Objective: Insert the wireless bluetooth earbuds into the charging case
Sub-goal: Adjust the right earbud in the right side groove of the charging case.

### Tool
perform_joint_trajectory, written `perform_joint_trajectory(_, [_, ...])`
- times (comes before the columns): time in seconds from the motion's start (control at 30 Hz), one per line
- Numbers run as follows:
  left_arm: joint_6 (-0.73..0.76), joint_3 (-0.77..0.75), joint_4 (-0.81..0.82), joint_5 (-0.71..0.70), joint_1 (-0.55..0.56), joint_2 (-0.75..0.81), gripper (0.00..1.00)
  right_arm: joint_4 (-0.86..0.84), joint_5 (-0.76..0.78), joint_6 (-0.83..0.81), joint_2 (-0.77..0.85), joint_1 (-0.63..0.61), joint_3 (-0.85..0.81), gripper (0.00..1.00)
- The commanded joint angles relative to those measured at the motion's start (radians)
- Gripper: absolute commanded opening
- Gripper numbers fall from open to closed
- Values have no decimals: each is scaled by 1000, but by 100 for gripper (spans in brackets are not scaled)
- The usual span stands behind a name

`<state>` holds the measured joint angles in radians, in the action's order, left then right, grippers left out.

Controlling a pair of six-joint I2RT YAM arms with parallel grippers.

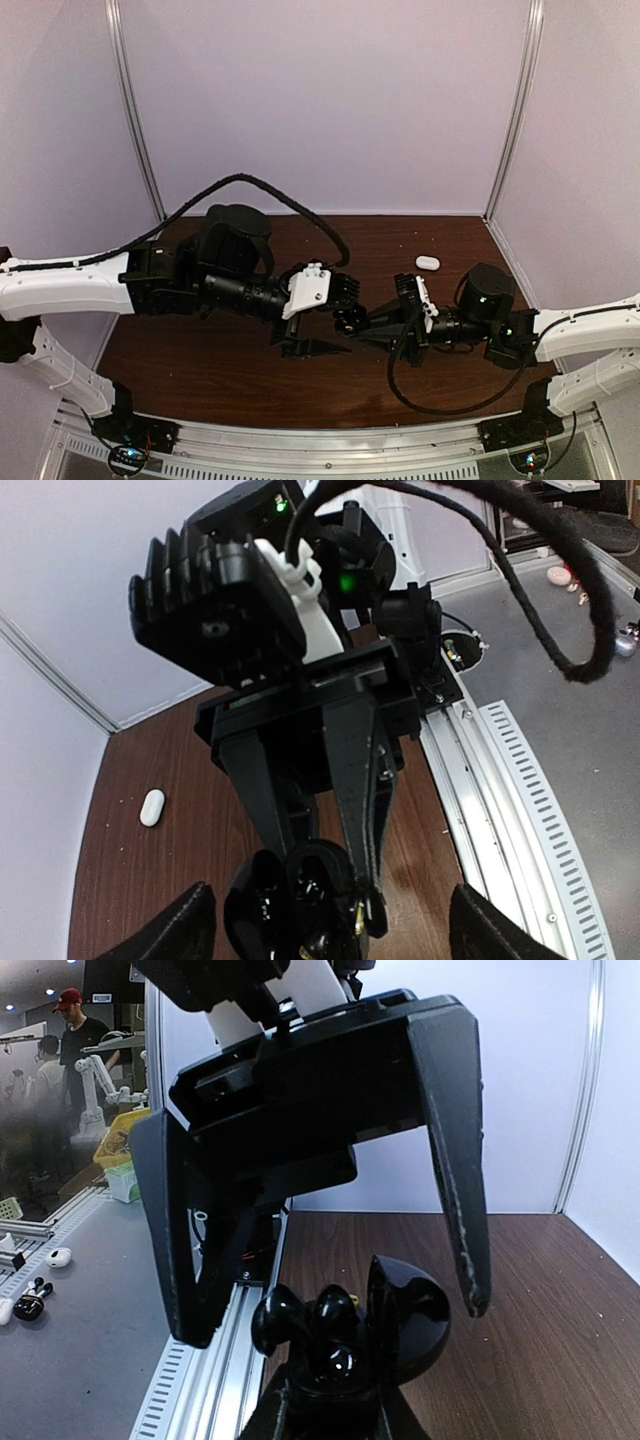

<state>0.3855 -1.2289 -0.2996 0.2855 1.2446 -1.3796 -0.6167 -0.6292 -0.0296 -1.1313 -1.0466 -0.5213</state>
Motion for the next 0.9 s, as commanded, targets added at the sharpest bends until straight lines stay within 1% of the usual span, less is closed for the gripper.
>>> perform_joint_trajectory(0.0, [37,-24,15,-85,9,-25,81,-32,-16,9,12,0,-28,0])
perform_joint_trajectory(0.1, [38,-23,28,-105,9,-23,80,-21,-17,0,13,0,-30,0])
perform_joint_trajectory(0.3, [14,-24,50,-59,10,-22,77,-5,-20,-15,7,0,-34,0])
perform_joint_trajectory(0.7, [-36,-40,79,-47,8,-37,61,10,-28,-33,7,0,-34,0])
perform_joint_trajectory(0.87, [-62,-41,102,-45,8,-44,59,14,-29,-35,14,-1,-32,0])
